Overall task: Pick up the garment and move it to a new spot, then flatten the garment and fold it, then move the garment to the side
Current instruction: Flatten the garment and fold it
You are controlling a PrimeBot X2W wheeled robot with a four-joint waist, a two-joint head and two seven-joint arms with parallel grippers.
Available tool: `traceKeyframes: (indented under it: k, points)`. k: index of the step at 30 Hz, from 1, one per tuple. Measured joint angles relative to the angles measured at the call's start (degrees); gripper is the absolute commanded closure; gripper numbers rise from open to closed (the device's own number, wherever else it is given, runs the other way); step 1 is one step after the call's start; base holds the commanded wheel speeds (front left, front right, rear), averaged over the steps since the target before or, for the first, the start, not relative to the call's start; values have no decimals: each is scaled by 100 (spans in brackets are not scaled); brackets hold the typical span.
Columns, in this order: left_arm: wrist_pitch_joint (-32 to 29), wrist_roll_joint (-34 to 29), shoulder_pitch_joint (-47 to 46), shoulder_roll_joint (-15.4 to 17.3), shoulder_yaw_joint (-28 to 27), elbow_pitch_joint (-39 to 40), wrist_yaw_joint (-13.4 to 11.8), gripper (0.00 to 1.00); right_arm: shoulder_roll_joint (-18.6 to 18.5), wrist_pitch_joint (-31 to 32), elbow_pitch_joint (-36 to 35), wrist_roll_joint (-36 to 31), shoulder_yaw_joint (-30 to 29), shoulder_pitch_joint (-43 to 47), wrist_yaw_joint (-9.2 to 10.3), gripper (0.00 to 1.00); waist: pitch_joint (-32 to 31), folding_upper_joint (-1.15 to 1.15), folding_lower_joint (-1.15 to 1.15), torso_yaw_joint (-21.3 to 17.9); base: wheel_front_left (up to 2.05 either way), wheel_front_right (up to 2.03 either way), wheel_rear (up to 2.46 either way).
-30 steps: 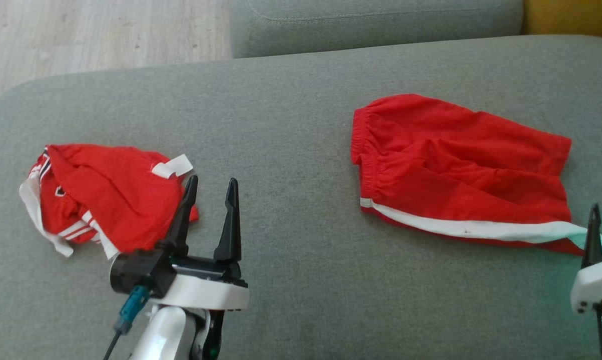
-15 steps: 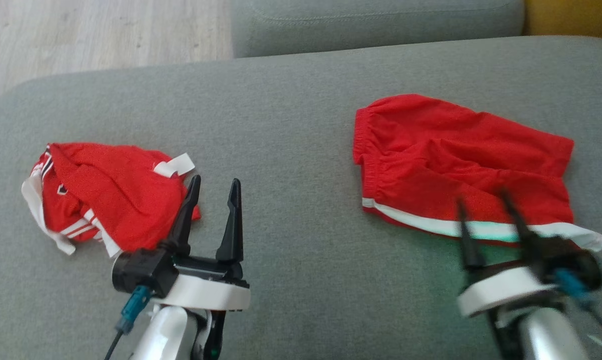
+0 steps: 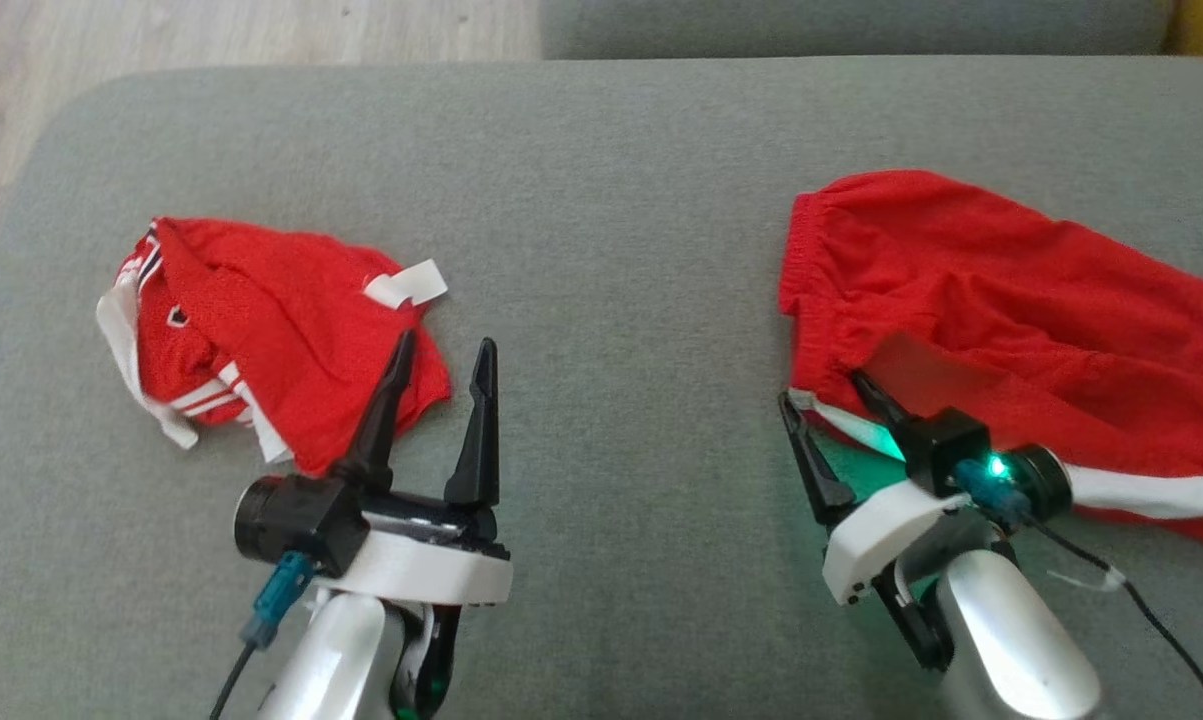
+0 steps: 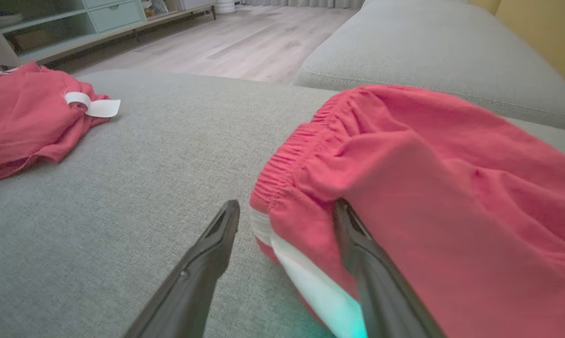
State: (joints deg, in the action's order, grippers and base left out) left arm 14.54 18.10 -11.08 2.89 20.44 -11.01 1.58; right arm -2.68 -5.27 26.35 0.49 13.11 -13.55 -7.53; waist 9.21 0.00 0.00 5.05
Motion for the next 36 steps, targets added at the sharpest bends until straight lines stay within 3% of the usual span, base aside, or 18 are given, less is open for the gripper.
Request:
traceKeyframes:
  k: [10, 11, 12, 22, 33, 34, 35, 36]
  points:
    - [0, 0, -69, 0, 71, 1, 19, 0, -14, -27, 1135, 292, 103, -579, 0, 0, 142, 0, 0, 238, 0, 0, 0]
    - [0, 0, -76, 0, 85, 1, 19, 0, -19, -29, 1214, 336, 123, -612, 0, 53, 148, 0, 0, 247, 0, 0, 0]
    - [0, 0, -81, 0, 97, 2, 19, 0, -21, -44, 1288, 370, 143, -644, 0, 100, 153, 0, 0, 252, 0, 0, 0]
    - [0, 7, -81, 0, 129, 1, 14, 0, -63, -492, 1437, 1215, 1095, -859, 0, 100, 91, 0, 0, 158, 0, 0, 0]
    - [0, 7, -79, 0, 130, -1, 13, 0, -81, -542, 1295, 1970, 2340, -981, 0, 100, -15, 0, -1, 35, 0, 0, 0]
    - [0, 7, -79, 0, 127, -2, 13, 0, -81, -566, 1298, 1968, 2346, -984, 0, 29, -23, 0, -1, 27, 0, 0, 0]
    - [0, 7, -79, 0, 126, -2, 13, 0, -82, -590, 1303, 1970, 2336, -990, 0, 0, -33, 0, -1, 18, 0, 0, 0]
    - [0, 7, -79, 0, 126, -2, 13, 0, -82, -590, 1303, 1970, 2336, -990, 0, 0, -33, 0, -1, 18, 0, 0, 0]
